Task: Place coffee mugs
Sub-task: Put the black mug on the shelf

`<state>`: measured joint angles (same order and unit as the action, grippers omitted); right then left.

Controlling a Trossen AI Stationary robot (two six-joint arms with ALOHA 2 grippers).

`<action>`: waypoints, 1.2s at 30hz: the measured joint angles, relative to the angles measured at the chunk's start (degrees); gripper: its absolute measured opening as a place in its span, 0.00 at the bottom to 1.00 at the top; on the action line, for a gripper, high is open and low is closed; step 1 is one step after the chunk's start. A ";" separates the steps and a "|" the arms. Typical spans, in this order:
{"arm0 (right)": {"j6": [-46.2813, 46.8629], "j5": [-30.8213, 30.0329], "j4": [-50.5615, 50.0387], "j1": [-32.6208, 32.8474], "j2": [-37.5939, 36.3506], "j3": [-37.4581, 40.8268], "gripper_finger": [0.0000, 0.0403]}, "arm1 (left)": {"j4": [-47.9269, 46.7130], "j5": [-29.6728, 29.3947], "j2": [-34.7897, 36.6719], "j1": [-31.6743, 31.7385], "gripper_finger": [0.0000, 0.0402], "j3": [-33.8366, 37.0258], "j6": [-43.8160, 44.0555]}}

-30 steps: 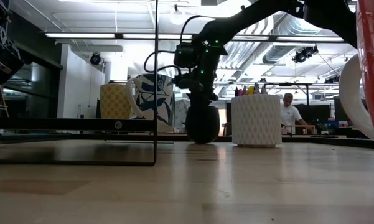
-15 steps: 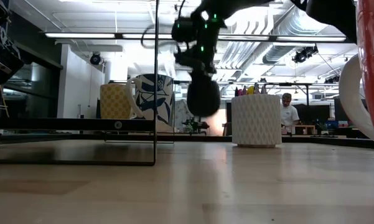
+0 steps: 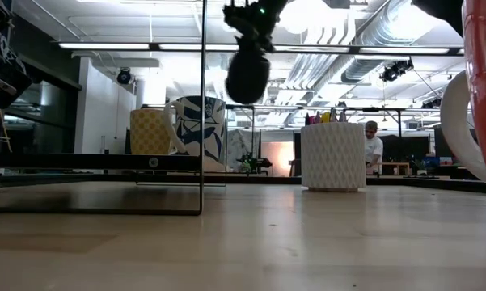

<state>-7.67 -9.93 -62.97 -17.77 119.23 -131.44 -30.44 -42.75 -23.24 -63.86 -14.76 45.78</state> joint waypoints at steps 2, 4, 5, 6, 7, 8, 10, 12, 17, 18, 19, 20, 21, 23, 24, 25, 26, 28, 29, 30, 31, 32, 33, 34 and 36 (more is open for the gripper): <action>-1.38 3.18 3.53 1.39 -0.06 0.01 0.00 | 0.00 -0.02 0.02 0.02 0.15 0.00 0.02; -2.77 6.19 6.89 2.92 -0.12 0.02 0.00 | 0.03 -0.02 0.02 0.01 0.15 0.00 0.23; -3.29 7.14 8.05 3.69 -0.14 0.02 0.00 | 0.05 0.00 0.00 0.00 0.15 0.00 0.55; -3.78 7.60 8.91 4.47 -0.14 0.02 0.00 | 0.05 -0.02 0.01 0.01 0.15 0.00 0.59; -4.04 7.93 9.63 5.32 -0.14 0.02 0.00 | 0.07 -0.02 0.02 0.01 0.15 0.00 0.58; -4.25 8.40 10.33 6.11 -0.14 0.02 0.00 | 0.07 -0.02 0.02 0.00 0.15 0.00 0.57; -4.74 9.50 11.08 7.68 -0.15 0.02 0.00 | 0.05 -0.02 0.02 0.02 0.15 0.00 0.58; -5.10 11.43 10.94 9.29 -0.19 0.02 0.00 | 0.05 -0.01 0.00 0.00 0.15 0.00 0.56; -5.34 12.38 10.88 14.19 -0.19 0.04 0.00 | 0.05 -0.02 0.02 0.02 0.15 0.00 0.57; -5.34 12.30 10.91 15.19 -0.19 0.04 0.00 | 0.05 -0.02 0.01 0.00 0.15 0.00 0.57; -5.32 12.36 10.90 16.09 -0.19 0.04 0.00 | 0.05 -0.02 0.00 0.00 0.15 0.00 0.55; -5.30 12.37 10.84 17.00 -0.19 0.04 0.00 | 0.05 -0.02 0.02 0.01 0.15 0.00 0.55; -5.30 12.26 10.74 17.83 -0.18 0.04 0.00 | 0.05 -0.02 0.02 0.01 0.15 0.00 0.55; -4.81 11.99 10.60 19.54 -0.01 0.04 0.00 | 0.05 -0.02 0.02 0.01 0.15 0.00 0.55; -4.51 12.01 10.12 20.26 0.06 0.04 0.00 | 0.05 -0.02 0.02 0.02 0.15 0.00 0.55; -3.84 11.99 9.46 20.99 0.22 0.22 0.00 | 0.05 -0.02 0.02 0.00 0.15 0.00 0.55; -2.90 11.82 9.49 21.69 0.25 1.02 0.00 | 0.05 -0.02 0.01 0.00 0.15 0.00 0.55; -0.55 10.83 10.86 22.98 0.44 3.37 0.00 | 0.05 -0.02 0.01 0.00 0.15 0.00 0.55; 0.26 10.31 11.20 23.64 0.55 4.59 0.00 | 0.05 -0.02 0.02 0.00 0.15 0.00 0.55; 0.98 9.78 11.41 24.29 0.58 6.07 0.00 | 0.05 -0.02 0.00 0.02 0.15 0.00 0.55; 1.55 9.20 11.65 24.89 0.58 7.52 0.00 | 0.05 -0.02 0.00 0.01 0.15 0.00 0.55; 1.83 8.81 12.01 25.43 0.59 8.72 0.00 | 0.05 -0.02 0.00 0.00 0.15 0.00 0.55; 2.42 8.69 12.44 25.91 0.67 9.55 0.00 | 0.05 -0.02 0.00 0.02 0.15 0.00 0.55; 3.06 8.73 12.83 26.32 0.69 10.32 0.00 | 0.05 -0.02 0.02 0.00 0.15 0.00 0.55; 4.28 8.71 13.39 27.11 0.61 11.93 0.00 | 0.05 -0.02 0.02 0.02 0.15 0.00 0.55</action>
<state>-3.39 -1.21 -49.58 9.34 119.84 -119.51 -30.39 -42.76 -23.22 -63.84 -14.76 46.33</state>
